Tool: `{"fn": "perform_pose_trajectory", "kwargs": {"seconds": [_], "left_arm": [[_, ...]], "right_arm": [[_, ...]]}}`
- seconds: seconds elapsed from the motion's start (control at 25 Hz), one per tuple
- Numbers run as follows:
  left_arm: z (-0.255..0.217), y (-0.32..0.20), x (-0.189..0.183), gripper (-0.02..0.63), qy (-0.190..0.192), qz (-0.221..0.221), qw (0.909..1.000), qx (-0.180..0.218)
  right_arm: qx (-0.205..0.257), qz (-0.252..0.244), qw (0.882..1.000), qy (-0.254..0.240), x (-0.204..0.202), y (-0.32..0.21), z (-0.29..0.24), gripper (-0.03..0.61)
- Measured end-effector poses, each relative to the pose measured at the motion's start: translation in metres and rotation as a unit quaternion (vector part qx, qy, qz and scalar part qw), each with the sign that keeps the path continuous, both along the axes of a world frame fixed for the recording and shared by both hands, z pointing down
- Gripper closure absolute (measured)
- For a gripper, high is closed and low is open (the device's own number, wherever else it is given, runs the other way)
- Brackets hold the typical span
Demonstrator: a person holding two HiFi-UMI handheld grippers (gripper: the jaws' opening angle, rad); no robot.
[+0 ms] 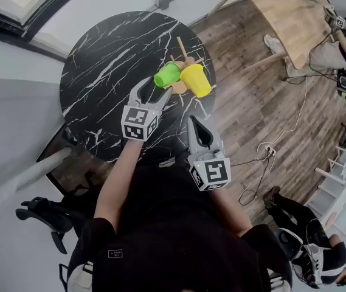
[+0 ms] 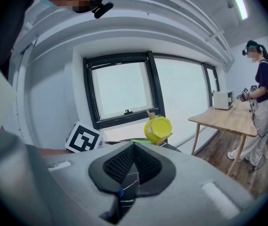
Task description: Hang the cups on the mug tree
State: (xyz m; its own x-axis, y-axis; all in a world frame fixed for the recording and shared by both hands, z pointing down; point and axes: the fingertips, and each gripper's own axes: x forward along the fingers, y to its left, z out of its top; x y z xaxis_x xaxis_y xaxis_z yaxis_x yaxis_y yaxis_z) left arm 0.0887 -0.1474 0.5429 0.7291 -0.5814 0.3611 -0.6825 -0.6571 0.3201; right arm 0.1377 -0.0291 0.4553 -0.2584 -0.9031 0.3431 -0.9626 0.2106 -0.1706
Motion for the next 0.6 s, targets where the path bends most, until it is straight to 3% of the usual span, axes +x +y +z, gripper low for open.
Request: {"fn": "perform_pose_trajectory", "kwargs": {"seconds": [0.4, 0.6], "left_arm": [[-0.022, 0.004, -0.023, 0.33, 0.004, -0.041, 0.9989, 0.024], [-0.044, 0.016, -0.042, 0.4, 0.01, -0.067, 0.9965, 0.048]], "right_arm": [[0.009, -0.003, 1.0, -0.002, 0.001, 0.006, -0.006, 0.581], [0.013, -0.012, 1.0, -0.005, -0.001, 0.012, -0.007, 0.581]]}}
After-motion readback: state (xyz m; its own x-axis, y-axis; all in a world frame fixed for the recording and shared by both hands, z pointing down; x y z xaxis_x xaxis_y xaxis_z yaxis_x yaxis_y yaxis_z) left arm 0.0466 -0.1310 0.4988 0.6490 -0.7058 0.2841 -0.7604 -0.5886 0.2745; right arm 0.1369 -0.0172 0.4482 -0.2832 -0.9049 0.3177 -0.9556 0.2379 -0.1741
